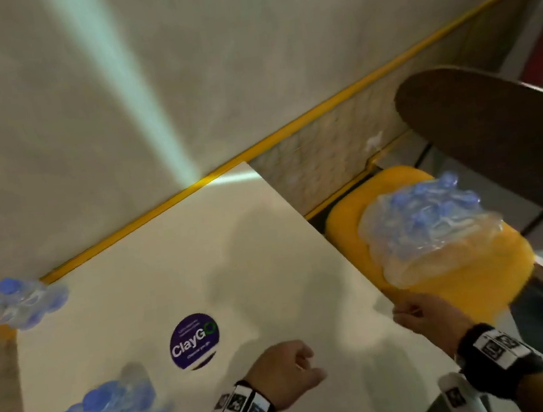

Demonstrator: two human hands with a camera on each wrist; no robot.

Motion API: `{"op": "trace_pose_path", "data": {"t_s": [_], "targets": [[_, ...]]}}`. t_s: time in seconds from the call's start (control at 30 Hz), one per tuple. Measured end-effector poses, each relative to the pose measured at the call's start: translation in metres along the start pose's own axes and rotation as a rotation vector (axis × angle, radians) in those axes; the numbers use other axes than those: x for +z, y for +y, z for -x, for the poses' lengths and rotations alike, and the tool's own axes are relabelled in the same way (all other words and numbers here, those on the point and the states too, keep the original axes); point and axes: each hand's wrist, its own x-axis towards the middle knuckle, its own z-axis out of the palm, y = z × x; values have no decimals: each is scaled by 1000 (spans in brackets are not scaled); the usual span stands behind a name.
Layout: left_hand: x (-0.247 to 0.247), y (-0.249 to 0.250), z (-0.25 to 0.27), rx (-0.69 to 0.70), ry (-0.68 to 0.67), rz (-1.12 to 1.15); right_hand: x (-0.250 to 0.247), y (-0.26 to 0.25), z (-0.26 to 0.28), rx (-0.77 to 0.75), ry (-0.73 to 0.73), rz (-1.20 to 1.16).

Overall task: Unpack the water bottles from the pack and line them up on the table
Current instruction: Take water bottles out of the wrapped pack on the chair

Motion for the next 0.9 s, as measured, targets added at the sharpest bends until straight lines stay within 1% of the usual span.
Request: {"op": "trace_pose_path", "data": {"t_s": [0.07, 0.13, 0.2, 0.27, 0.3, 0.33, 0.43, 0.47, 0.53, 0.57, 0.63, 0.73, 0.83, 0.9], "targets": [[12, 60, -29, 88, -74, 5, -29, 39, -1, 89, 79, -28], [30, 116, -57, 120, -165, 23, -52, 76, -10, 177, 157, -123], [54, 160, -83, 131, -237, 51, -67, 101, -27, 213, 241, -231], [79, 189, -111, 148, -247, 128, -82, 107, -46, 199, 297, -334], [88, 200, -123, 139, -211, 185, -89, 103, -55, 182, 315, -370], [95, 209, -136, 115, -143, 238, -95, 99, -65, 163, 329, -383], [103, 227, -182, 116, 141, 338, -103, 90, -97, 93, 375, -277], [103, 228, -199, 102, 232, 329, -105, 88, -108, 85, 365, -233], [100, 229, -222, 67, 347, 295, -106, 84, -125, 125, 312, -122], [91, 238, -216, 64, 376, 320, -109, 81, -132, 126, 278, 1], [83, 244, -211, 56, 375, 342, -115, 77, -144, 76, 240, 220], [74, 254, -207, 138, 298, 285, -122, 70, -147, 42, 231, 317], [71, 257, -214, 141, 293, 236, -118, 69, -143, 87, 240, 285], [70, 260, -221, 117, 303, 199, -112, 72, -141, 147, 299, 152]]}}
